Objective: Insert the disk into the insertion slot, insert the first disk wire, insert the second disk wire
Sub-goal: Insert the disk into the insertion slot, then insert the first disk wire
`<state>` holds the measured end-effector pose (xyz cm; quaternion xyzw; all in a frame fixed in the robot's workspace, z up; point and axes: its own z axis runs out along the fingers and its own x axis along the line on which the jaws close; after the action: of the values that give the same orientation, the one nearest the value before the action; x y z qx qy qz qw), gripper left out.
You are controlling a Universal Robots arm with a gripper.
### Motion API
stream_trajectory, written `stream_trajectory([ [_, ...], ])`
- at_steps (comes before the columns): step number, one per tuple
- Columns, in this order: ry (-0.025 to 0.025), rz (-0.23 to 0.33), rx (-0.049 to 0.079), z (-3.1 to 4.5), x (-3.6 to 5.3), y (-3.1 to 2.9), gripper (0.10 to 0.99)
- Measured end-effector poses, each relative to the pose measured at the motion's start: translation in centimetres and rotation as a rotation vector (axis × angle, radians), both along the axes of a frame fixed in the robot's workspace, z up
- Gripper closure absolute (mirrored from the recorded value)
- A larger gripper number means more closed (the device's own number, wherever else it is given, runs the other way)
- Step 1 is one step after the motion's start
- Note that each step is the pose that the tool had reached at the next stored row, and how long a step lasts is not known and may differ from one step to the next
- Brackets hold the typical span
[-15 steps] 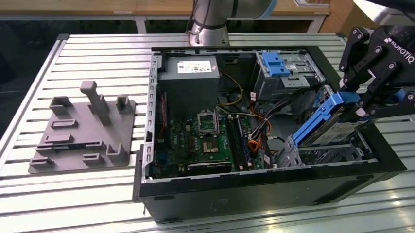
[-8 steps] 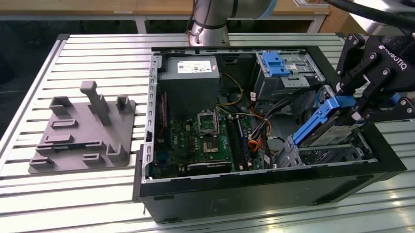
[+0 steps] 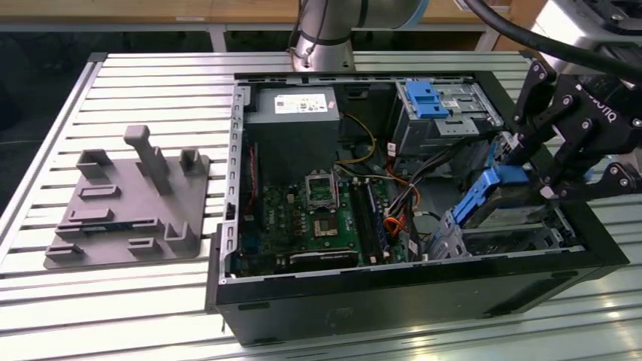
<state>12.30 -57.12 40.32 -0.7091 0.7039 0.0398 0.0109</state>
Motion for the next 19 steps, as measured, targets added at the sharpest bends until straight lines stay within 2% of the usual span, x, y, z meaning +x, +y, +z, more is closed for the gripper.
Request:
stream_trajectory([
  [1, 0.0000, 0.000, 0.000, 0.01, 0.00, 0.00, 0.655],
  [2, 0.0000, 0.000, 0.000, 0.01, 0.00, 0.00, 0.655],
  [3, 0.0000, 0.000, 0.000, 0.00, 0.00, 0.00, 0.588],
  [19, 0.0000, 0.000, -0.001, 0.00, 0.00, 0.00, 0.588],
])
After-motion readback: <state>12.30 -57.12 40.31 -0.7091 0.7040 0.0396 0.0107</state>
